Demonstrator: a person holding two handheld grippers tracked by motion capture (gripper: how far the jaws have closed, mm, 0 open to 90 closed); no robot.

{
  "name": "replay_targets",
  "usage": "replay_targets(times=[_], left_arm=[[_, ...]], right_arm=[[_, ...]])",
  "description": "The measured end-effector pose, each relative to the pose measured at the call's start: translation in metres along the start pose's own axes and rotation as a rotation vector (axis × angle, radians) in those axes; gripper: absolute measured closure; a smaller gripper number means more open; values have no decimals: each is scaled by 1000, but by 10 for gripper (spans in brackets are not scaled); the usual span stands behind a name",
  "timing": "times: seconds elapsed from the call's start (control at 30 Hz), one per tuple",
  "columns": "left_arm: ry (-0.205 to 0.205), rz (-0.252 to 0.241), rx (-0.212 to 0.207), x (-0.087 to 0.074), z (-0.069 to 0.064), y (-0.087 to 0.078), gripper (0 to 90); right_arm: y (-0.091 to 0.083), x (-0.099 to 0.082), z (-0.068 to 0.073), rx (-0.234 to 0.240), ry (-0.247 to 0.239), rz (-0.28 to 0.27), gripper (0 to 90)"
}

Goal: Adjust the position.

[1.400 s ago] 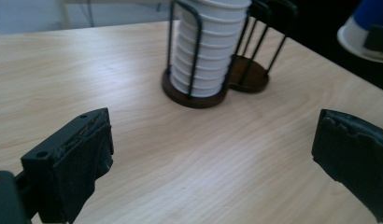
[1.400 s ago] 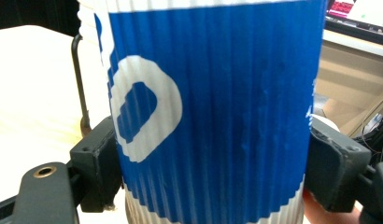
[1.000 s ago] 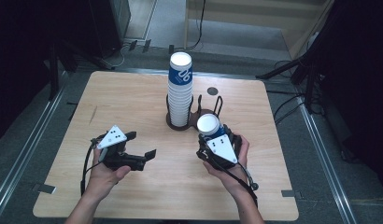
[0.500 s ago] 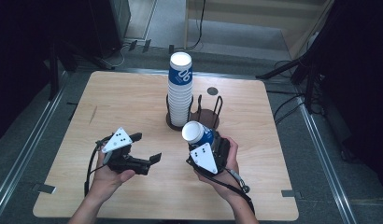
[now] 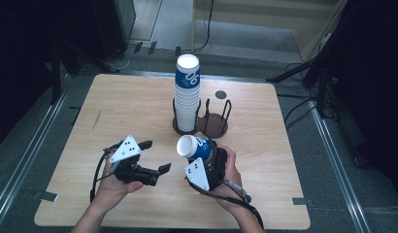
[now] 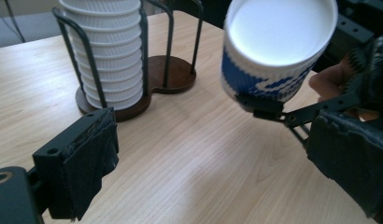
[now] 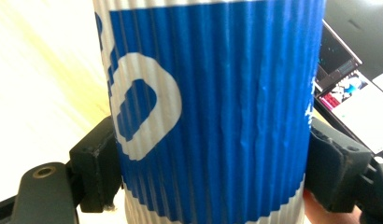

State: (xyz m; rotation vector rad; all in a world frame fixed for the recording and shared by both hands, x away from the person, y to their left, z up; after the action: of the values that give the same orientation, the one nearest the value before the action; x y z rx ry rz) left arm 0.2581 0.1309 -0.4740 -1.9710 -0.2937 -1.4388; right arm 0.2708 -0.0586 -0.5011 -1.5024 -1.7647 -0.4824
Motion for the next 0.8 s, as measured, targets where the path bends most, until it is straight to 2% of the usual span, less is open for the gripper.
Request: replay_targets(times=[0.2, 0.27, 0.8], left_arm=[[23, 6, -11, 0, -5, 2, 50], [32, 8, -17, -1, -6, 3, 59], [74, 11, -60, -2, -15, 6, 75]], right_arm=[[-2, 1, 10, 18, -45, -22, 182], [-2, 1, 13, 17, -75, -30, 182], [-7, 4, 35, 43, -187, -71, 182]])
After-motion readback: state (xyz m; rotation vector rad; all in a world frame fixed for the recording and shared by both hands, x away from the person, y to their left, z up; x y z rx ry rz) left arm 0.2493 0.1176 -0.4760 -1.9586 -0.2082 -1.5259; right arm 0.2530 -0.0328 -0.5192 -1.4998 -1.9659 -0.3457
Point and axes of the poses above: each handheld gripper's, and its own axes: y roughly forward along the jaws, x roughly out of its top, z roughly to its left, the point moved 4 cm from there along y, roughly forward along the jaws, and after that the axes turned 4 degrees about -x, right-handed, at the moved point
